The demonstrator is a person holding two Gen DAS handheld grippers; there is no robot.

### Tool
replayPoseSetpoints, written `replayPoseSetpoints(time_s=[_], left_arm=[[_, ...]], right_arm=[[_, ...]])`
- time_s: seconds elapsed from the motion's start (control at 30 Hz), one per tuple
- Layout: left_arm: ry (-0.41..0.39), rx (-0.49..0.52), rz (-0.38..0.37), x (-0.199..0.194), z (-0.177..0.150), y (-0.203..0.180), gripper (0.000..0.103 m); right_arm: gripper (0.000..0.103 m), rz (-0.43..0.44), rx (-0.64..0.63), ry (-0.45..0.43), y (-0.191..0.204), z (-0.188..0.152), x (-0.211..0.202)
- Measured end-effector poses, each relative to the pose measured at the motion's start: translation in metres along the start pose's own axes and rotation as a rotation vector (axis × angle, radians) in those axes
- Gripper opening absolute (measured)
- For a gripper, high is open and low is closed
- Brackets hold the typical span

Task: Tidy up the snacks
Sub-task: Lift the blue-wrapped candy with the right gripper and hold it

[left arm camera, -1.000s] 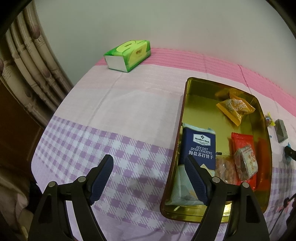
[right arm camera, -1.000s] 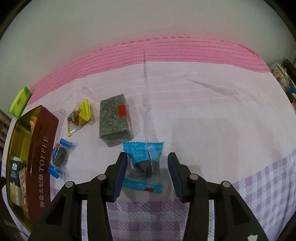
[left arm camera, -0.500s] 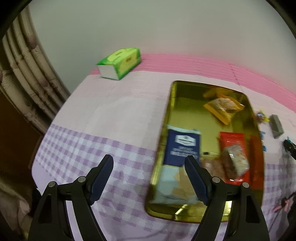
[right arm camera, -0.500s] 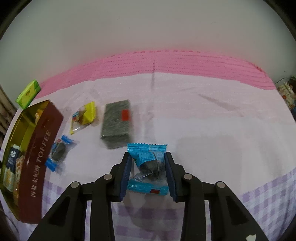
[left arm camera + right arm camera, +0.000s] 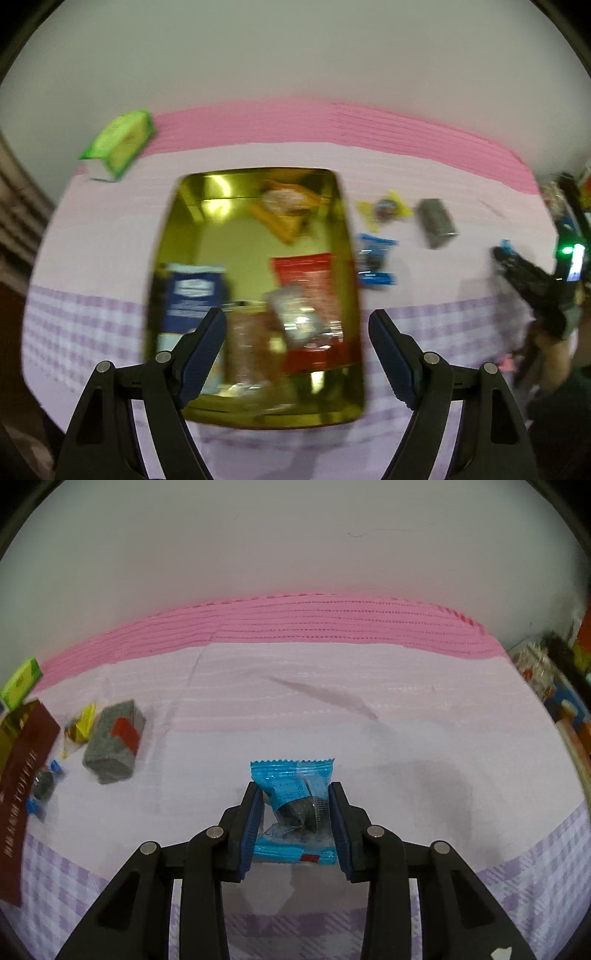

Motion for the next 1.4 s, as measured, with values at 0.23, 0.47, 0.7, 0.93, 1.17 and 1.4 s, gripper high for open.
replayPoseSetpoints(time_s=[0.23, 0.47, 0.7, 0.93, 1.17, 1.4], left_arm=[[0.089, -0.019, -0.097, 0.015, 0.018, -0.039, 0.080], [0.135, -0.033, -0.087, 0.029, 0.040, -0.055, 0.079], [0.137, -0.029, -0.045, 0.037, 0.054, -0.061, 0.079], [0.137, 0.006, -0.031, 0.042, 0.056, -0.068, 0.079], [0.160, 0.029, -0.019, 0.051, 0.055, -0.070, 0.079], [0.188, 0.060, -0.026, 0.058, 0.059, -0.080, 0.079]], right_arm=[[0.034, 0.012, 0.009, -0.001, 0.000, 0.002, -0.001], [0.034, 0.020, 0.014, -0.001, -0.002, 0.003, 0.000], [0.034, 0.027, -0.003, 0.000, -0.001, 0.002, 0.000], [0.034, 0.035, -0.070, 0.005, -0.004, 0.001, 0.000], [0.034, 0.046, -0.079, 0.005, -0.007, 0.000, -0.001], [0.034, 0.045, -0.078, 0.006, -0.008, 0.000, -0.001]])
Point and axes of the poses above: each gripper's, at about its wrist camera, not at the fingertips, and x roughly the way its jaws point, y to its left, z to its top, the point moved 6 cm from there along x, roughly the way its jaws point, and after that the axes turned 1 degree about x, right-handed, at the moved point
